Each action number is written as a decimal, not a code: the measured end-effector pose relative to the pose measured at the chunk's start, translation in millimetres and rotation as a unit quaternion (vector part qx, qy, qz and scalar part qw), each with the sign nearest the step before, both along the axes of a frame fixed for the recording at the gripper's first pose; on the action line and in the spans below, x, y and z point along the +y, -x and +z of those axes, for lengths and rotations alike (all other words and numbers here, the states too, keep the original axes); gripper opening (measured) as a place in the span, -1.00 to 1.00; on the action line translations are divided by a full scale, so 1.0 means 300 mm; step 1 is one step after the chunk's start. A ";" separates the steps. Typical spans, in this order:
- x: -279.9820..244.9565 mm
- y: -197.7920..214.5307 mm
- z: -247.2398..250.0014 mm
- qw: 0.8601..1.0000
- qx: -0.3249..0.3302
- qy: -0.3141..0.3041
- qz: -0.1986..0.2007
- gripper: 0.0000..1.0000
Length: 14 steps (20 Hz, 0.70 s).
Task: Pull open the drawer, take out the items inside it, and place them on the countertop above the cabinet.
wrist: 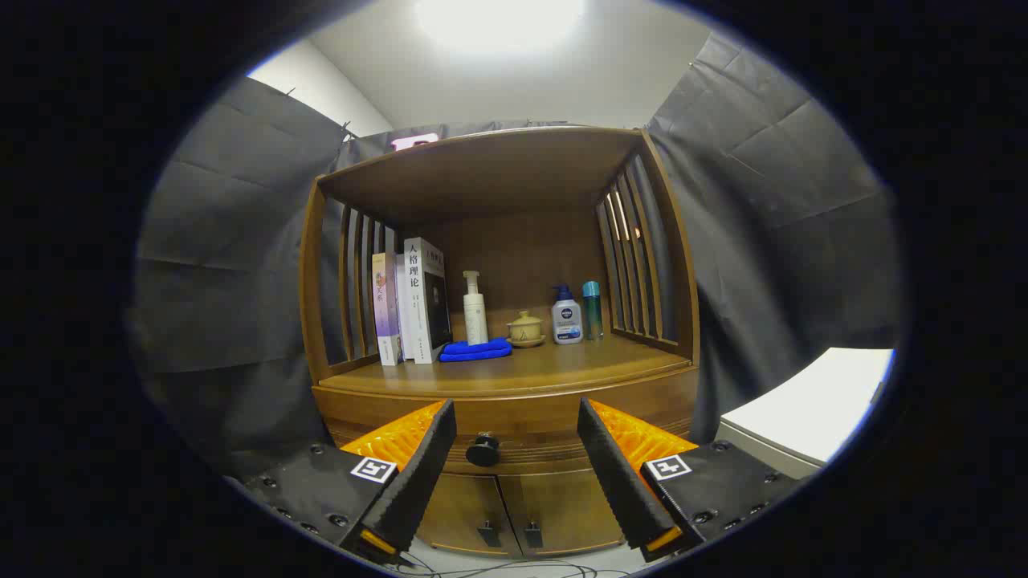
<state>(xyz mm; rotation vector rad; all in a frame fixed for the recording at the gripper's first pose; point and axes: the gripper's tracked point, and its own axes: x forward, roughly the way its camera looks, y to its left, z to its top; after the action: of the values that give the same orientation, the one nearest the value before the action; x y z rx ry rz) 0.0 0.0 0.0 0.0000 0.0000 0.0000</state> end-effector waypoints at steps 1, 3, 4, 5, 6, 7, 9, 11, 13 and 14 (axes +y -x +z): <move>0.000 0.000 0.002 1.000 -0.002 0.000 -0.001 0.93; 0.000 -0.004 -0.002 1.000 -0.004 -0.002 -0.004 0.93; 0.000 -0.005 -0.003 1.000 -0.005 -0.004 -0.005 0.93; 0.000 -0.008 -0.004 1.000 -0.006 -0.006 -0.006 0.93; -0.003 -0.011 -0.001 1.000 -0.008 -0.006 -0.007 0.93; -0.004 -0.011 0.002 1.000 -0.010 -0.006 -0.008 0.93; 0.000 -0.014 -0.008 1.000 -0.013 -0.005 -0.009 0.93; 0.005 -0.012 -0.009 1.000 -0.014 -0.005 -0.008 0.94; 0.003 -0.014 -0.010 1.000 -0.015 -0.006 -0.007 0.94; 0.005 -0.011 -0.013 1.000 -0.015 -0.005 -0.006 0.93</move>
<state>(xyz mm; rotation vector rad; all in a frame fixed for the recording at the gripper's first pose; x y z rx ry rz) 3.4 1.4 -3.8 0.0105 -0.0299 -0.0118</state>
